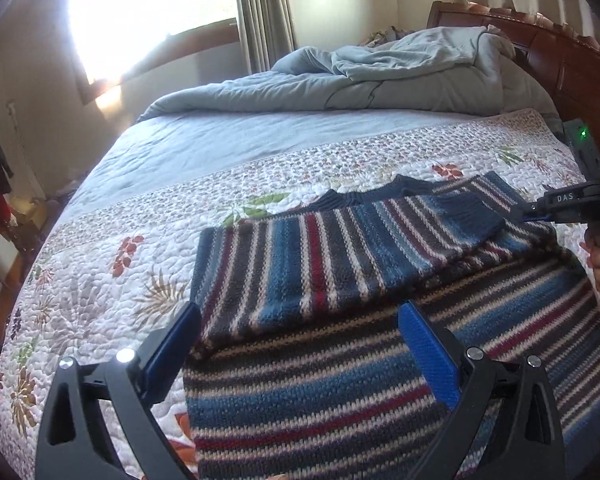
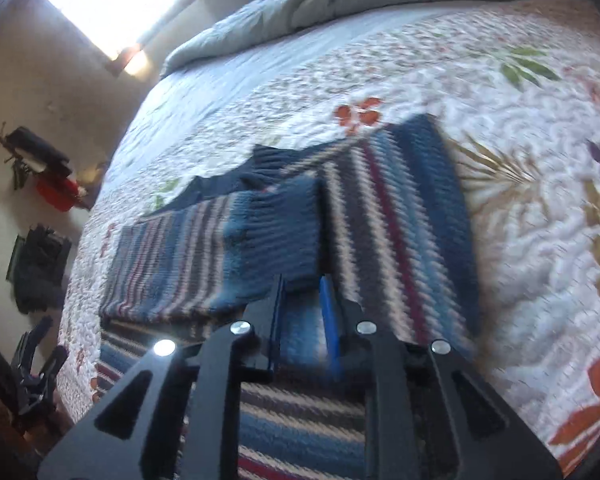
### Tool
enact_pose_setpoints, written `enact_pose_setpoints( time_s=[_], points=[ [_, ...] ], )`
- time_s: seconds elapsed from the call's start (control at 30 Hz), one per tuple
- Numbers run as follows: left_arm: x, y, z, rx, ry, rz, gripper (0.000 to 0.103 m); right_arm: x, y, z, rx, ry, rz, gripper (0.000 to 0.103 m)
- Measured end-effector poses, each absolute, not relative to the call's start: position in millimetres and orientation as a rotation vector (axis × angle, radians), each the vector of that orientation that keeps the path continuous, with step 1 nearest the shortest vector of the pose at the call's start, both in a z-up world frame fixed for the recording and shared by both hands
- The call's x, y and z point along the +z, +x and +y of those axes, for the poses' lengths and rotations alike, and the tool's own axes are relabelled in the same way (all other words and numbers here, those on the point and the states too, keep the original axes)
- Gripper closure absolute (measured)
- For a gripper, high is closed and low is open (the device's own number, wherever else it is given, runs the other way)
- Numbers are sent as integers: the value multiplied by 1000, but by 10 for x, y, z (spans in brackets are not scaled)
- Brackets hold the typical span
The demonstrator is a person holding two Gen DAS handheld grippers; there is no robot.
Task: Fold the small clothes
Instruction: 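Lower the cuff onto the folded sleeve and open the right tool, then move both tools to the ribbed hem of the sweater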
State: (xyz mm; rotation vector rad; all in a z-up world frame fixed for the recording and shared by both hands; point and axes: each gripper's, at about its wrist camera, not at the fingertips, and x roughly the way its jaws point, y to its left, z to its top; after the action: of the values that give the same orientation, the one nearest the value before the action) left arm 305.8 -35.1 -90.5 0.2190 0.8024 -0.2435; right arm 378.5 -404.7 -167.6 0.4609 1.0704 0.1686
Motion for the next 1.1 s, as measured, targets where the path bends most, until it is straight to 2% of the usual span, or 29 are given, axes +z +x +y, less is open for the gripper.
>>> enact_pose_setpoints(
  time_s=[0.13, 0.2, 0.27, 0.37, 0.67, 0.73, 0.83, 0.87, 0.97, 1.0, 1.1],
  points=[
    [-925, 2842, -266, -261, 214, 841, 4, -1961, 3716, -4142, 151, 494, 1150, 86],
    [-949, 2743, -197, -258, 208, 864, 4, -1905, 3664, -4170, 152, 512, 1114, 85],
    [-966, 2648, -120, -248, 204, 878, 4, -1804, 3591, -4245, 154, 584, 1065, 77],
    [-1002, 2551, 12, -232, 186, 895, 4, -1636, 3478, -4314, 126, 574, 1008, 77],
    [-1123, 2323, 258, -166, 106, 979, 4, -1910, 3459, -4272, 84, 587, 1083, 77],
    [-1067, 2233, 245, -157, 113, 980, 4, -1771, 3379, -4220, 90, 588, 1042, 70],
    [-887, 2042, 219, -166, 100, 957, 4, -1471, 3135, -4093, 148, 578, 986, 69],
    [-820, 1977, 200, -169, 101, 947, 4, -1324, 2991, -4013, 170, 539, 960, 66],
    [-574, 1666, 98, -167, 138, 902, 4, -1026, 2529, -3818, 215, 470, 934, 45],
    [-504, 1587, 64, -174, 146, 889, 4, -910, 2277, -3729, 231, 438, 932, 34],
    [-282, 1270, 1, -198, 156, 846, 4, -693, 1715, -3595, 268, 387, 916, 24]
  ],
)
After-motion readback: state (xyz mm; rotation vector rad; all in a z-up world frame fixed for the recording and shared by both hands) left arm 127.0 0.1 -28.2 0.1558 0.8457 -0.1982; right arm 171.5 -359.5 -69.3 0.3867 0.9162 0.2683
